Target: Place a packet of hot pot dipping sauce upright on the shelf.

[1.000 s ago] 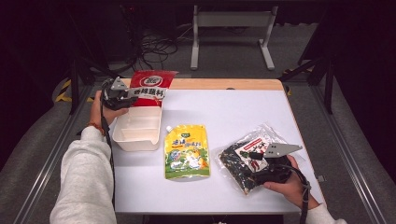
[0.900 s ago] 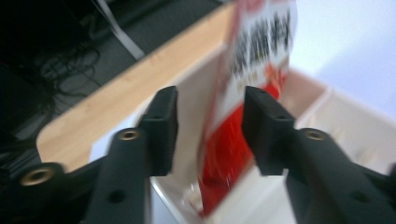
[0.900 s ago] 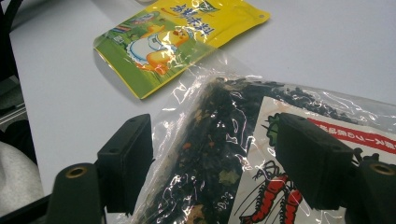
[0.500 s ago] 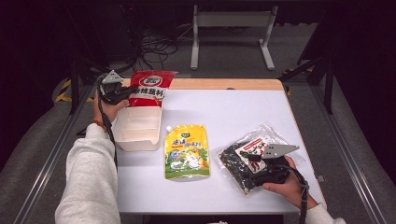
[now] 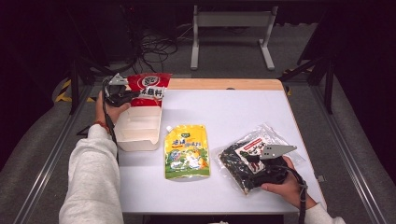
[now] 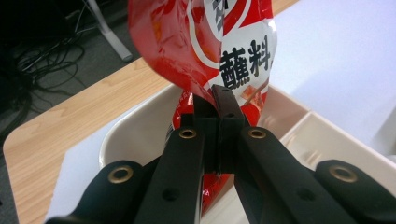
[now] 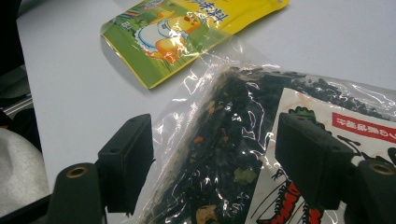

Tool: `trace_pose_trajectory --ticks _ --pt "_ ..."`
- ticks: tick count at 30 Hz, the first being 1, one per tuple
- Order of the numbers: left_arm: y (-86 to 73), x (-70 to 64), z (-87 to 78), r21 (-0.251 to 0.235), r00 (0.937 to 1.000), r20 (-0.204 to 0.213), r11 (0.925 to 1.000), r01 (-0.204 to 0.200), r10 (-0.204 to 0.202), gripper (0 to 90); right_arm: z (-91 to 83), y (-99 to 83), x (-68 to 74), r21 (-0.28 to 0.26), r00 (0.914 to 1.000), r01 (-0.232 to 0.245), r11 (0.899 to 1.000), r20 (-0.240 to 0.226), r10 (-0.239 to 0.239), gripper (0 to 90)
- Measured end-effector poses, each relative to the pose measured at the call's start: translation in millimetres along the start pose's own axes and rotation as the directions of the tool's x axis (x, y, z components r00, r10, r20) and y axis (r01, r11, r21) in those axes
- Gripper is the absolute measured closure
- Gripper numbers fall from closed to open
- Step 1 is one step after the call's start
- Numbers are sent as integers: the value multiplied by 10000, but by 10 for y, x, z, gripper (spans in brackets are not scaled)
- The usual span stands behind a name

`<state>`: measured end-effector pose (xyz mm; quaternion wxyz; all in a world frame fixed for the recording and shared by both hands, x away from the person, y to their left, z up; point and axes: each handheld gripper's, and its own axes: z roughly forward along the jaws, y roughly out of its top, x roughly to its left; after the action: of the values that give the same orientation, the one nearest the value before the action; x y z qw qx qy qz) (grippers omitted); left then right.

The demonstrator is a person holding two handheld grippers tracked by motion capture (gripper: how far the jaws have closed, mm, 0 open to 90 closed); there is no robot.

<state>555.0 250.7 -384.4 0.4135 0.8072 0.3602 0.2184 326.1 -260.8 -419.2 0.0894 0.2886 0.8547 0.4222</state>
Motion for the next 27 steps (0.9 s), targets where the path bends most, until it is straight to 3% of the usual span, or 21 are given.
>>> trace_pose_trajectory --ticks 4,5,8,9,12,15,16,19,20,21,25,26,27 --pt "8 2 -73 -235 10000 -32 9997 74 -74 900 -2 5 6 -15 10000 35 10000 -32 -35 277" --pt "15 -1 -104 -284 9998 -192 9996 75 -80 891 -5 11 5 -40 10000 59 10000 -49 -60 277" --pt "15 -3 -173 -464 9998 -164 9988 131 -139 837 -9 23 1 -69 10000 71 10000 -19 -71 277" --pt "16 -25 -214 -416 9984 -558 9991 44 -68 798 -12 35 -2 -134 10000 64 9999 7 -64 277" --pt "-1 -36 -301 -692 9981 -577 9975 162 -202 760 -17 44 -1 -184 9999 103 9998 69 -102 278" --pt "-20 -79 -443 -1048 9947 -907 9937 392 -488 686 -9 61 -15 -248 9998 119 9996 182 -114 284" --pt "-24 -122 -541 -1252 9924 -1116 9914 385 -526 643 22 84 -34 -327 9998 71 9994 190 -65 288" --pt "-44 -249 -730 -1831 9925 -983 9816 537 -726 580 62 122 -43 -366 9996 193 9991 234 -185 295" --pt "-52 -373 -839 -1894 9932 -1069 9816 241 -451 542 70 132 -49 -391 9995 222 9990 221 -214 297" --pt "-52 -373 -839 -1894 9932 -1069 9816 241 -451 468 70 132 -49 -391 9995 222 9990 221 -214 297" --pt "-76 -697 -1081 -2100 9941 -1071 9777 -86 -143 385 54 146 -95 -479 9992 150 9987 386 -132 309" --pt "-97 -805 -1154 -2162 9953 -958 9758 -313 107 364 46 147 -98 -472 9987 224 9986 472 -202 310" --pt "-97 -805 -1154 -2162 9953 -958 9758 -313 107 346 46 147 -98 -472 9987 224 9986 472 -202 310"
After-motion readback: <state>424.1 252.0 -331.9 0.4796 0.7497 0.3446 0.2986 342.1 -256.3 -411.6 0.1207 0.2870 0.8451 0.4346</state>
